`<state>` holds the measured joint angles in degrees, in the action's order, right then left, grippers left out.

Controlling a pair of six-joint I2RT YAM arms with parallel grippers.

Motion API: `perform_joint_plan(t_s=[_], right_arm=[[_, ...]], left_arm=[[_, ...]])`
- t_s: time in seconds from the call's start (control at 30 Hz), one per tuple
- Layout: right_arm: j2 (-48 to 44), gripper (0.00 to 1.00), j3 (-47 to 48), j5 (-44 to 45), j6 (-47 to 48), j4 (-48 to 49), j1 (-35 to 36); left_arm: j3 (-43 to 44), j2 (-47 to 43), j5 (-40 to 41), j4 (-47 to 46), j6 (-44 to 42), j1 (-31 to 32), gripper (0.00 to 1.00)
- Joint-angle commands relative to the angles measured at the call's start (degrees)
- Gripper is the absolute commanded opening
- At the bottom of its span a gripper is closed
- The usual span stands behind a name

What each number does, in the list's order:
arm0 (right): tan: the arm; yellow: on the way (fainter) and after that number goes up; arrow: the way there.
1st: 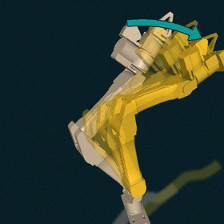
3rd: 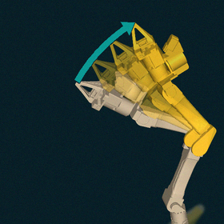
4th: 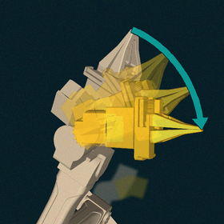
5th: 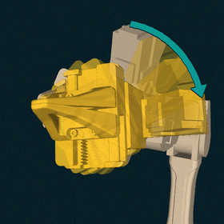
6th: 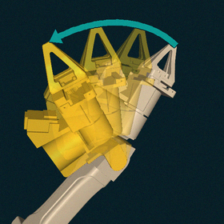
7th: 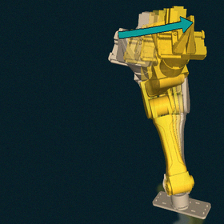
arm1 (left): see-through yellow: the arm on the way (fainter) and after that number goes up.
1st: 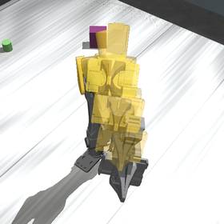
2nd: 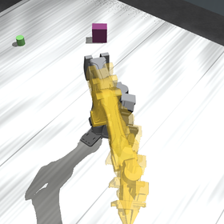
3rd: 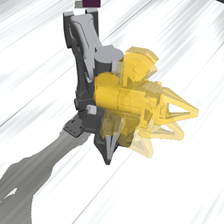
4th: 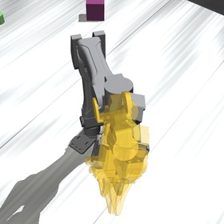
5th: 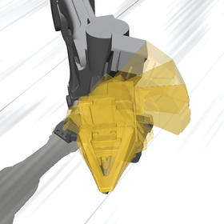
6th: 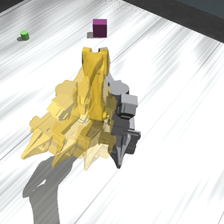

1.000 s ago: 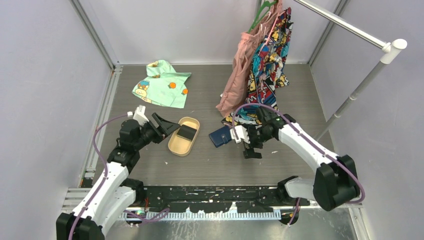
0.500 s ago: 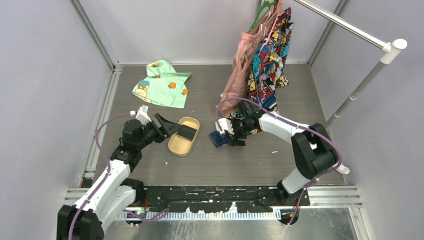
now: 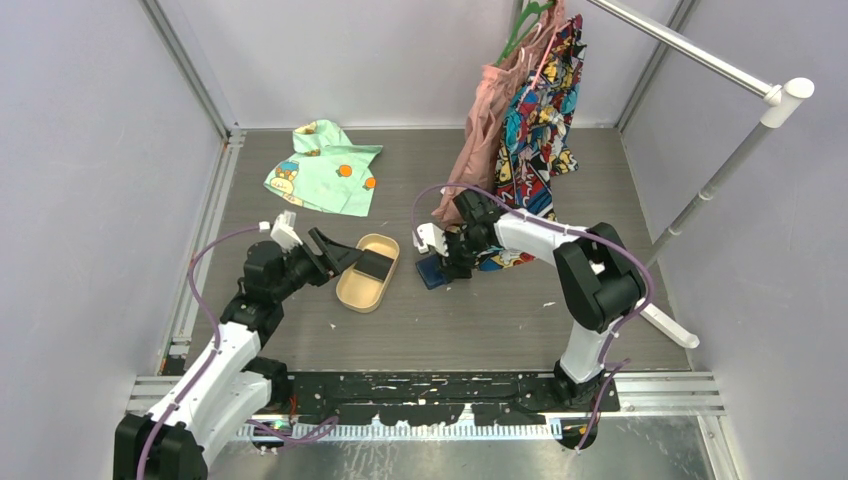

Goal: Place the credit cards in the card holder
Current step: Open the card holder at the center of the board.

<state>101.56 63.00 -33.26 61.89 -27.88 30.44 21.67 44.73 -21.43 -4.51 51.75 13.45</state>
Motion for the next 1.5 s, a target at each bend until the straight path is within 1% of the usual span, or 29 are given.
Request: perform_joint_plan(t_s=[0.0, 0.17, 0.23, 0.3, 0.37, 0.43, 0.57, 0.63, 0.67, 0.73, 0.77, 0.8, 0.83, 0.9, 0.97, 1.07, 1.17, 1.27, 1.33, 1.47], right_arm=[[1.21, 0.55, 2.37, 1.04, 2.86, -3.99, 0.75], [3.00, 0.51, 3.42, 1.18, 6.11, -8.84, 0.93], [3.52, 0.46, 4.06, 1.03, 7.21, -10.80, 1.17], [3.64, 0.37, 4.23, 0.91, 7.90, -11.67, 1.37], [3.85, 0.32, 4.66, 1.08, 8.92, -13.04, 1.48], [3.79, 0.23, 5.01, 0.73, 10.11, -14.44, 1.56], [2.71, 0.14, 4.47, -0.79, 18.40, -19.73, 1.64], [1.84, 0.13, 4.20, -2.63, 24.02, -23.81, 1.71], [1.21, 0.13, 4.03, -3.60, 25.40, -25.11, 1.74], [-0.41, 0.15, 3.93, -5.13, 25.13, -26.22, 2.00], [-1.18, 0.19, 4.09, -5.82, 22.59, -25.39, 2.03], [-2.05, 0.26, 4.33, -6.23, 18.37, -22.84, 2.05], [-2.89, 0.31, 4.63, -5.92, 12.68, -19.97, 2.01], [-4.00, 0.37, 5.33, -3.78, 0.12, -14.39, 2.08], [-4.58, 0.38, 6.11, -1.30, -10.41, -11.86, 2.12], [-5.69, 0.40, 4.93, 3.34, -22.39, -8.04, 2.84], [-6.42, 0.46, 3.11, 9.87, -30.80, -5.13, 4.35], [-6.00, 0.49, 3.29, 15.42, -37.19, -4.85, 6.37], [-5.67, 0.54, 3.48, 19.60, -41.90, -3.86, 7.57], [-1.82, 0.56, 6.09, 27.99, -50.31, -4.93, 9.34]], left_arm=[[0.04, -1.05, 0.55, -4.43, -1.65, 0.21, 0.73], [-0.39, -0.03, -0.82, -6.78, -1.65, 0.63, 0.73], [-0.55, 0.57, -1.02, -7.42, -1.65, 1.05, 0.73], [-0.82, 1.06, -1.11, -8.29, -1.65, 1.79, 0.73], [-1.05, 1.55, -0.85, -9.14, -1.80, 2.68, 0.73], [-1.25, 1.89, -0.42, -9.66, -2.26, 3.83, 0.73], [-1.91, 2.55, 0.72, -10.71, -3.41, 5.92, 0.73], [-2.35, 2.88, 0.97, -11.47, -4.17, 6.86, 0.72], [-2.48, 2.95, 1.15, -11.68, -4.41, 7.43, 0.72], [-2.72, 2.96, 1.58, -11.75, -4.92, 8.16, 0.72], [-2.77, 2.79, 1.92, -11.64, -5.02, 8.50, 0.72], [-2.85, 2.56, 2.19, -11.53, -5.03, 8.64, 0.72], [-2.93, 2.30, 2.40, -11.35, -5.07, 8.77, 0.72], [-3.16, 1.53, 3.10, -10.93, -5.21, 8.93, 0.72], [-3.44, 0.54, 3.86, -10.66, -5.25, 8.96, 0.72], [-3.73, -0.53, 4.82, -10.37, -5.38, 9.04, 0.72], [-3.74, -0.95, 5.20, -10.17, -5.45, 9.05, 0.72], [-3.83, -0.89, 5.55, -10.16, -5.43, 9.09, 0.72], [-3.83, -0.95, 5.68, -10.23, -5.34, 9.05, 0.72], [-3.83, -1.34, 5.74, -10.02, -5.25, 9.05, 0.72]])
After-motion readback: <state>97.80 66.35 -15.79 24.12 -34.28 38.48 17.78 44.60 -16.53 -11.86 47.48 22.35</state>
